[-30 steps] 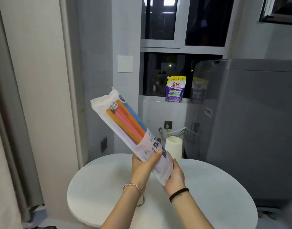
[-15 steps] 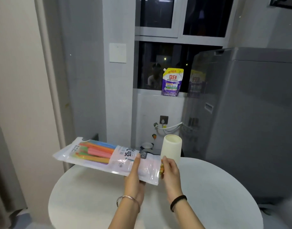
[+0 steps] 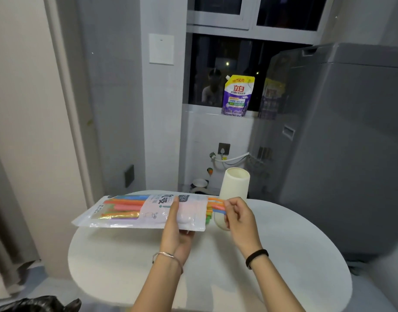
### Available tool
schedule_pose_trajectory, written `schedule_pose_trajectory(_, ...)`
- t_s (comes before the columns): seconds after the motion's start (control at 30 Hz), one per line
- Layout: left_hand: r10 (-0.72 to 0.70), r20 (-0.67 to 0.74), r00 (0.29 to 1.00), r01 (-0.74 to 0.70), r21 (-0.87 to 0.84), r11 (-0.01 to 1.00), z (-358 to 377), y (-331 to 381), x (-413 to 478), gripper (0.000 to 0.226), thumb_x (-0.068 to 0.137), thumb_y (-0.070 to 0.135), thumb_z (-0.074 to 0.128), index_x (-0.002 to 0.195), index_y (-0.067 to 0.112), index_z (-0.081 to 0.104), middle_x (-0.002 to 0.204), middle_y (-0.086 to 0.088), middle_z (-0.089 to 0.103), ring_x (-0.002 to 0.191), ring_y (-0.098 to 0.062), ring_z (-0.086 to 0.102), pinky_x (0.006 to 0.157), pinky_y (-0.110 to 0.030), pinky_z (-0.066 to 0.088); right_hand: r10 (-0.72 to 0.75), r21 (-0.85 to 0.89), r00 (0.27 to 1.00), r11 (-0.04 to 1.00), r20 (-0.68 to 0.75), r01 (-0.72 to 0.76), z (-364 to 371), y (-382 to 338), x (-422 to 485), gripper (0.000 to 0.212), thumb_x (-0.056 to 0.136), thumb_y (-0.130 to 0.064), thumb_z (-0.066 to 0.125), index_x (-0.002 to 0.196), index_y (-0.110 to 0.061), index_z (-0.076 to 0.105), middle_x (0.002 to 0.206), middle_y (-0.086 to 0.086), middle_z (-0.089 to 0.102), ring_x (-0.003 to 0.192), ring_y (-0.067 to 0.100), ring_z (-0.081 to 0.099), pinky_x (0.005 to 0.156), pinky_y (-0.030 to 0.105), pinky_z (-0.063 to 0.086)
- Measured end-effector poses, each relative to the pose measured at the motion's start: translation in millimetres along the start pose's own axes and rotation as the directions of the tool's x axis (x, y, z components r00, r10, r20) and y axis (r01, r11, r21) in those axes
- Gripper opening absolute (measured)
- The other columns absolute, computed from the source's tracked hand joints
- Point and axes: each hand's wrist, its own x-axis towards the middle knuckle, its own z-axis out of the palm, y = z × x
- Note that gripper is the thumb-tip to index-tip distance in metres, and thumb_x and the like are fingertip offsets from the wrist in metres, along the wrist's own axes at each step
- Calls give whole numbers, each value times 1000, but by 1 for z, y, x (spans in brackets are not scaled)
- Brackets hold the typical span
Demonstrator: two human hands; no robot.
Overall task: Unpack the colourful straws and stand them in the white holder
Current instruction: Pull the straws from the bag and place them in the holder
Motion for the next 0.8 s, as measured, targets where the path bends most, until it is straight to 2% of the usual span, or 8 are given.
schedule_pose_trajectory(0.1,-18,-17,1000,17,-78,997,-3,7,0,48,88,26,62,134,16,51,126,-11,65,116,-29,61,88,-44,53,36,66,995,997,-96,-30,-9,0,5,19,95,-16,50,77,-10,52,55,1,45,47,6,40,50,23,33)
schedule_pose_trajectory(0.2,-30,-1,1000,30,-59,998,0,0,-5,32,90,21,60,122,18,56,104,-6,73,91,-21,70,68,-37,60,136,151,987,981,-89,-121,-4,-2,4,12,93,-28,54,90,-16,56,67,1,55,51,9,45,45,20,36)
schedule_pose_trajectory(0.3,-54,2,999,54,-19,998,5,-10,-10,40,90,21,61,129,17,54,116,-9,68,100,-23,65,82,-38,54,139,161,988,979,-70,-127,2,-6,3,8,89,-24,60,91,-17,59,75,2,62,51,6,51,42,16,39)
schedule_pose_trajectory(0.4,-57,-6,998,57,-67,996,7,-6,-8,40,89,24,61,128,16,54,113,-9,69,100,-24,64,76,-35,57,124,207,982,974,-145,-92,-8,-9,5,7,89,-17,61,82,-16,60,60,-2,56,43,7,44,40,19,36)
schedule_pose_trajectory(0.5,-47,-9,999,46,-110,993,5,-2,-4,27,90,23,60,116,18,58,86,-1,75,87,-17,66,56,-26,59,198,390,954,916,-224,-99,-19,-11,9,8,87,-22,63,80,-19,61,50,-6,50,42,9,39,39,18,32)
schedule_pose_trajectory(0.57,-63,-1,998,62,-105,992,9,-6,-7,24,90,22,60,114,17,59,85,-2,75,83,-16,67,54,-25,58,220,449,959,885,-180,-119,-14,-12,9,4,86,-27,63,88,-25,64,62,-6,57,52,8,48,48,19,37)
schedule_pose_trajectory(0.67,-97,24,995,99,-100,990,16,-16,-12,27,89,23,61,115,16,60,92,-5,74,76,-14,71,56,-26,58,231,404,972,894,-44,-194,6,-7,8,21,91,-32,54,110,-28,64,96,-6,67,87,10,63,72,25,47)
schedule_pose_trajectory(0.8,-107,39,994,111,-150,982,20,-19,-12,17,88,22,62,104,14,63,81,-5,77,68,-15,73,54,-26,58,255,459,961,870,-109,-179,14,-13,12,30,97,-30,44,101,-14,69,96,2,70,89,14,66,78,22,52)
